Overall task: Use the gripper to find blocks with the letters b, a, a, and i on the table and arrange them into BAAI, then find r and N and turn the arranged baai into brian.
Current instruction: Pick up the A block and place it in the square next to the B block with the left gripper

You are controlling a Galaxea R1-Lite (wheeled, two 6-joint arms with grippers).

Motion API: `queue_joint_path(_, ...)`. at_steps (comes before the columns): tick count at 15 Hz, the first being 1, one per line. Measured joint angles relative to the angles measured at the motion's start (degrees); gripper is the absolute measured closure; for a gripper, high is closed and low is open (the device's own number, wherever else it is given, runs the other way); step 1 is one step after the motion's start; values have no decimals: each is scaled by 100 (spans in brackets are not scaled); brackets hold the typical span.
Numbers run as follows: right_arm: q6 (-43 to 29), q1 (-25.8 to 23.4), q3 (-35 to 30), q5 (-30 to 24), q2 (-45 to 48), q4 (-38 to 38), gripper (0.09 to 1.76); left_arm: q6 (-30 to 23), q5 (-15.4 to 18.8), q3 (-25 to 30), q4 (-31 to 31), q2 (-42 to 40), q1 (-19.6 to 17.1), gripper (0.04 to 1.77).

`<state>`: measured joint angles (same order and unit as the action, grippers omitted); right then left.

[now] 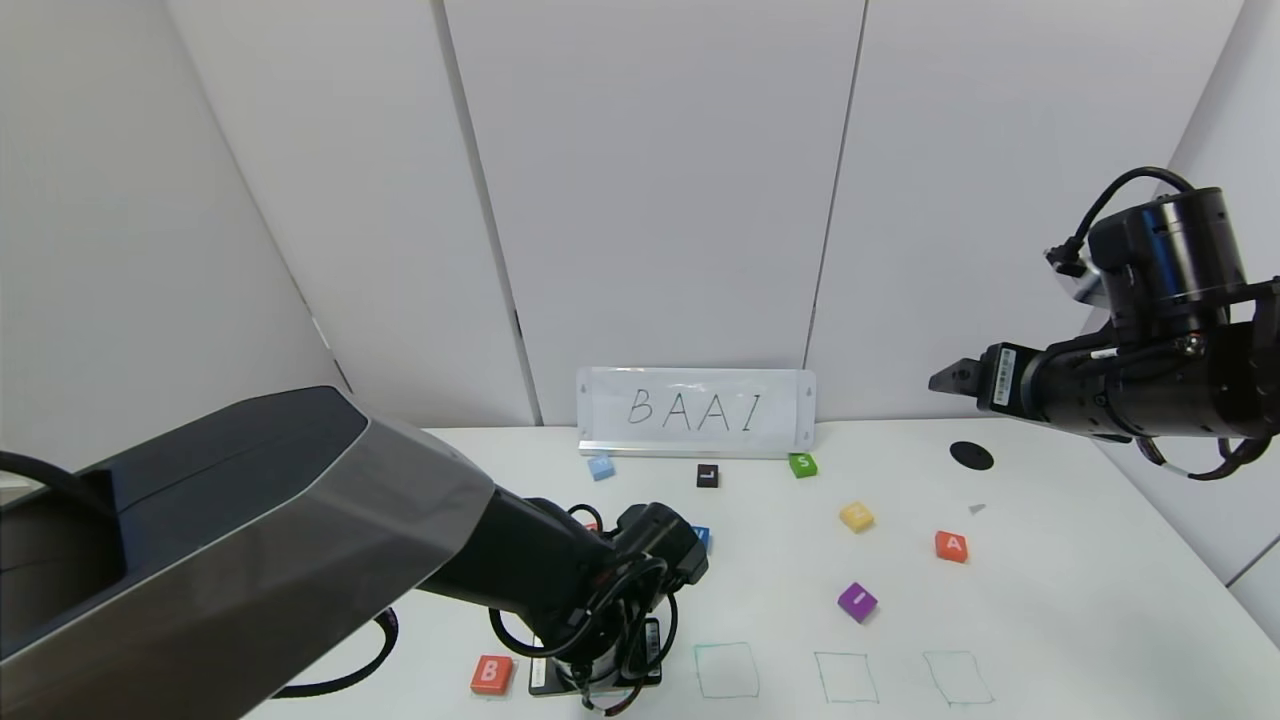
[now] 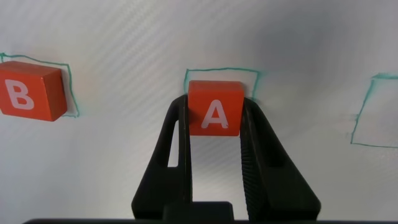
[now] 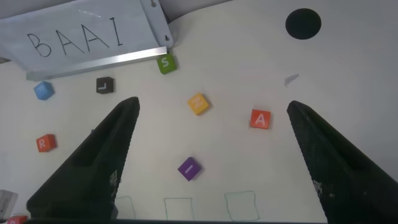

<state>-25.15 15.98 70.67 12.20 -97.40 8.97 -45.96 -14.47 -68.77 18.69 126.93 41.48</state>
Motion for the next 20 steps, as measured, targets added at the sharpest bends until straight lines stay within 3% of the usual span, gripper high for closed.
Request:
queue_joint_path(3,2,0,-2,2,-2,0,14,0,2,-5,5,6,2,130)
queue_joint_path(7,0,0,-2,2,-2,-2,14,-5,5,2,9,6,10,83)
queue_joint_path(12,2,-5,-2,2,-2,0,14,-7,5,5,9,9,10,49)
queue_joint_path(20,0,-9,0,2,7,-2,14,15,0,41,30,-68,10,25)
